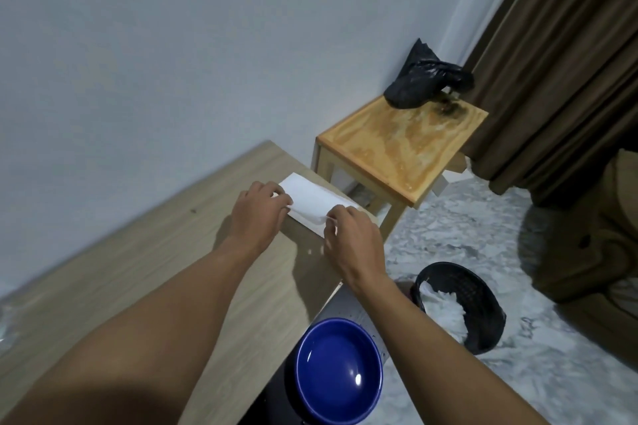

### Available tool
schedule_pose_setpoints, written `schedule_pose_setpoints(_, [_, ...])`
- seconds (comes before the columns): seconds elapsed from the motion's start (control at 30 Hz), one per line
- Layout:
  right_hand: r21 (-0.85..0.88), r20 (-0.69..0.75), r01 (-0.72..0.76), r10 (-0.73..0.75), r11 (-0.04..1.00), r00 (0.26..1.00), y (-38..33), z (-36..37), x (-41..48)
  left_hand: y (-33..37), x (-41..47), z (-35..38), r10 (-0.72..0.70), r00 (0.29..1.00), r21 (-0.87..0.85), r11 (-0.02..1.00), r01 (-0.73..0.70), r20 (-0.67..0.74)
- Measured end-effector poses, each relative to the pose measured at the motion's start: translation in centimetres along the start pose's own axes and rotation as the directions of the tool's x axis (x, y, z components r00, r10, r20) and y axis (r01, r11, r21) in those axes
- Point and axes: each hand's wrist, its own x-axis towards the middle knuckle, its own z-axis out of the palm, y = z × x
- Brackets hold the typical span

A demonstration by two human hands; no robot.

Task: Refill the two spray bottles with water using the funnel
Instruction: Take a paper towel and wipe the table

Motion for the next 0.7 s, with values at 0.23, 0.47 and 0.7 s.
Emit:
schedule_pose_setpoints(0.23, [0.008, -0.099, -0.044, 0.045, 0.999, 0.994, 1.0, -3.8, 4.1, 1.4, 5.1, -3.3, 0.024, 0.989, 0.09, 0.996, -0.01, -0.148])
schedule_pose_setpoints(0.47, [0.023, -0.161, -0.069, 0.072, 0.997, 0.984, 0.5, -6.8, 6.2, 1.8, 7.4, -5.8, 0.038, 0.983, 0.065, 0.998, -0.026, -0.181])
schedule_pose_setpoints(0.7, [0.025, -0.21, -0.066, 0.07, 0.998, 0.975, 0.0, -8.9, 7.2, 2.6, 8.7, -8.0, 0.043, 0.972, 0.009, 0.999, -0.042, -0.231])
